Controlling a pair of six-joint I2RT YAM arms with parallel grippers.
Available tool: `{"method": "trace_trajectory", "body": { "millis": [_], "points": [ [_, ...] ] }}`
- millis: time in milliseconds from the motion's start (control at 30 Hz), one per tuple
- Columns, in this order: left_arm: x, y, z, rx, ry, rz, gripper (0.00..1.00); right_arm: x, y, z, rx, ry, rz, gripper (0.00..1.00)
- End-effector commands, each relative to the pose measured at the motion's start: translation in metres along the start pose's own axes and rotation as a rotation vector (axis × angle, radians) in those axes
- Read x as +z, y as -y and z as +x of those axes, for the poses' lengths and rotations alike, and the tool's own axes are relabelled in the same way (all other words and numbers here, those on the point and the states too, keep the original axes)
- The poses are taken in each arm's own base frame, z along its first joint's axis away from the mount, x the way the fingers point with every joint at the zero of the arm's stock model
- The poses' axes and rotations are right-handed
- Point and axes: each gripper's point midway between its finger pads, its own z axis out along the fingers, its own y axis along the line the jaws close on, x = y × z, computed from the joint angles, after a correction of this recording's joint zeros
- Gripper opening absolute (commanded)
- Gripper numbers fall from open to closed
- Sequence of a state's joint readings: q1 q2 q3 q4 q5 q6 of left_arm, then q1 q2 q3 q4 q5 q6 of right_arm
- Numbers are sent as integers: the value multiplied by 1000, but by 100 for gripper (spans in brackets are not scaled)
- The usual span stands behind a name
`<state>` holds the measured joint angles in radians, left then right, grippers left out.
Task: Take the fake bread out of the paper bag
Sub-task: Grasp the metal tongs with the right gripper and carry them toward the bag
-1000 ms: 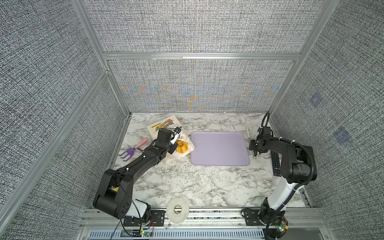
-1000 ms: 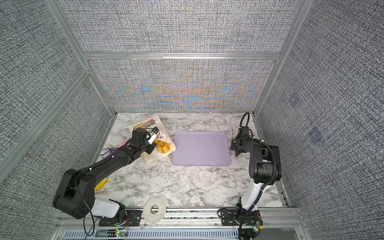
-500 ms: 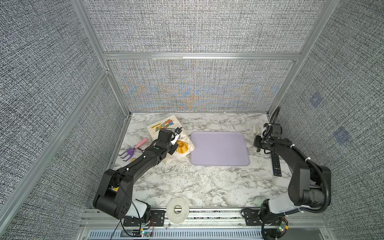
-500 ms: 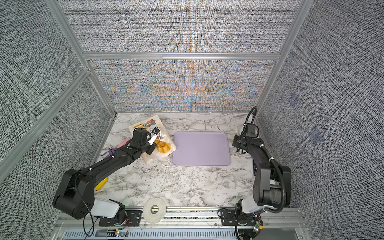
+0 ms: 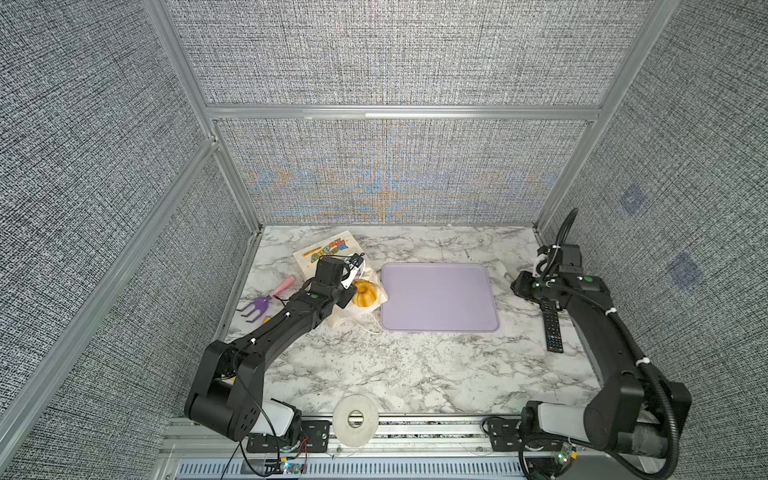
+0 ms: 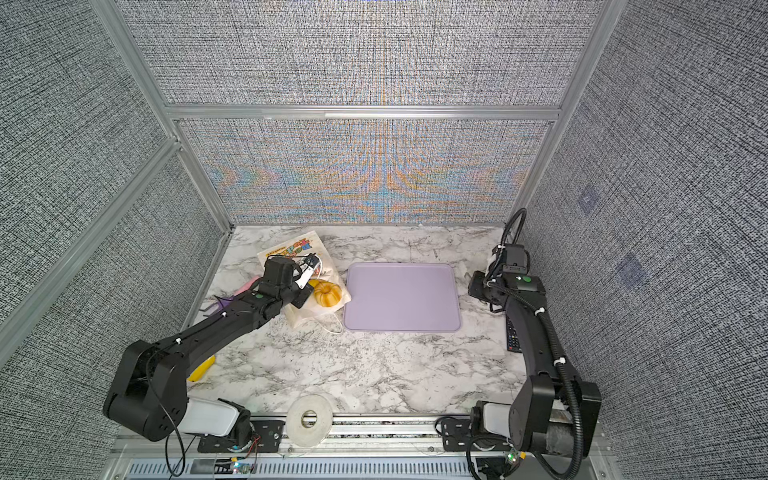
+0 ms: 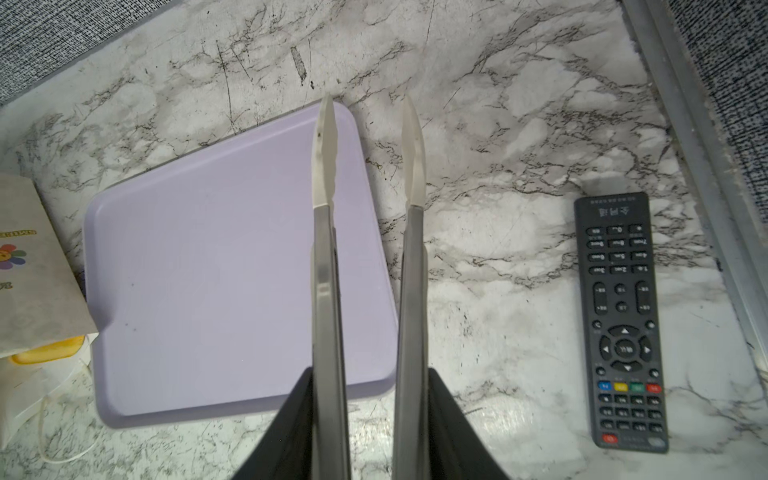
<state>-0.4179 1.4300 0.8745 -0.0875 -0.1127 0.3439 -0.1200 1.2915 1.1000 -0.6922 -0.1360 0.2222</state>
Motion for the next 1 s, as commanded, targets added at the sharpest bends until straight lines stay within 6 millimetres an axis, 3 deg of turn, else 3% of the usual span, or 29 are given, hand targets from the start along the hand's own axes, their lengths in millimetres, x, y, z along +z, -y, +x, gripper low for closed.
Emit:
{"method": "trace_trajectory", "body": {
  "millis": [0, 167, 333, 433, 800, 967],
  "points": [
    [-3, 3, -5, -3, 13, 20, 0, -9, -1, 7, 13, -19, -3, 40],
    [-4, 4, -5, 1, 14, 19, 0, -20, -4, 6, 10, -10, -14, 40],
    [-5, 4, -5, 2, 15, 17, 0, -37, -32, 9, 1, -36, -146, 37],
    [-5, 4, -6, -3, 22, 15, 0, -51, -55, 21, 3, -66, -228, 36],
    [-5, 4, -6, -9, 20, 16, 0, -81, -148, 111, 48, -162, -528, 38],
    [-6, 3, -8, -11, 22, 16, 0, -77, -200, 149, 62, -228, -663, 38]
  ]
}}
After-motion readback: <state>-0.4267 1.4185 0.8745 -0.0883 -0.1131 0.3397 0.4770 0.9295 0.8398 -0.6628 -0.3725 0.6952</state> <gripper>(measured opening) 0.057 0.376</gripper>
